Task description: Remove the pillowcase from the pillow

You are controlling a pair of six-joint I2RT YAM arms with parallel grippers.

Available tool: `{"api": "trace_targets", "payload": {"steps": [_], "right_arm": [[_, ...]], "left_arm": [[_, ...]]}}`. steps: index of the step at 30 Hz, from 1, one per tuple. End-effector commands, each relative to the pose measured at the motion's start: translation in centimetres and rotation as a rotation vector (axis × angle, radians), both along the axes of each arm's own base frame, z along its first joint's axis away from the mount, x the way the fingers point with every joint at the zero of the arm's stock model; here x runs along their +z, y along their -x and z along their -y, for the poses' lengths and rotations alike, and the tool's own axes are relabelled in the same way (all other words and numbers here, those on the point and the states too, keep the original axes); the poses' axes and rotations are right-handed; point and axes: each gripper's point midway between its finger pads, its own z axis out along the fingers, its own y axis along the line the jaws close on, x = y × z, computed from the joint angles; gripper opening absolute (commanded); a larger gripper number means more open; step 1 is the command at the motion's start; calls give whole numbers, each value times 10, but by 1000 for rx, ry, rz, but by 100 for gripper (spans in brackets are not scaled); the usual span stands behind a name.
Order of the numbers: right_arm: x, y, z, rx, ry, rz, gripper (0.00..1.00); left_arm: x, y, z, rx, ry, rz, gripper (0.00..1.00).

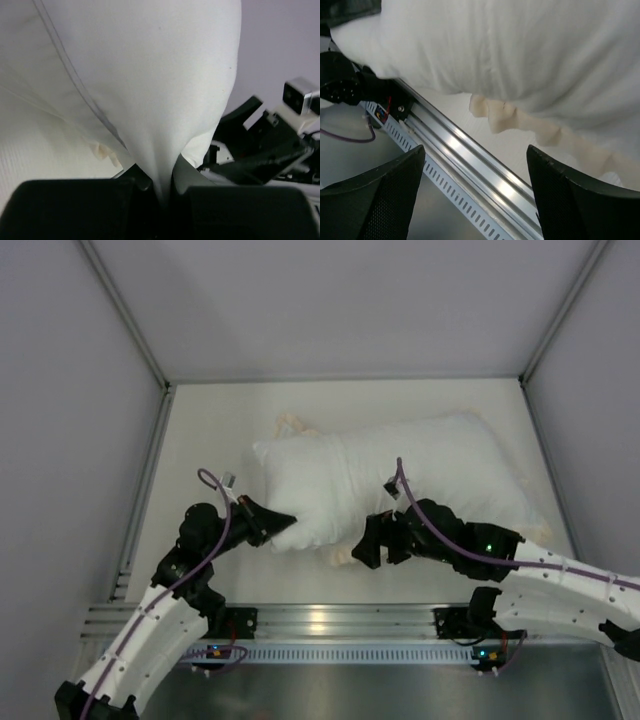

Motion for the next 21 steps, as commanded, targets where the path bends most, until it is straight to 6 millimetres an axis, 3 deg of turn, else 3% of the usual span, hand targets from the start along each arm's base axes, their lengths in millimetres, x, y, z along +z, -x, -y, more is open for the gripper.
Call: {"api": "trace_targets", "payload": {"steps": [1,3,6,7,13,17,18,21], "right_arm": [[20,18,0,0,-26,46,80],[11,16,3,-43,-48,66,83],[5,8,2,-115,-112,101,90],[2,8,-1,-116,-124,100,98],[-15,-1,-28,-140,-129,74,99],[-14,-12,-46,-225,-249,45,99],[-1,-15,-57,-230,-335,50,99],[-1,-19,-65,-254,-368,38,96]], "left_arm": [[79,-32,-11,159,88,167,0],[98,-36,-11,178,114,180,0],[111,-39,-11,188,129,177,0],[117,-39,-11,190,138,184,0],[139,-37,-9,176,165,208,0],[141,-35,-10,176,175,210,0],[139,-34,-9,173,177,207,0],[133,-32,-9,168,177,194,0]]}}
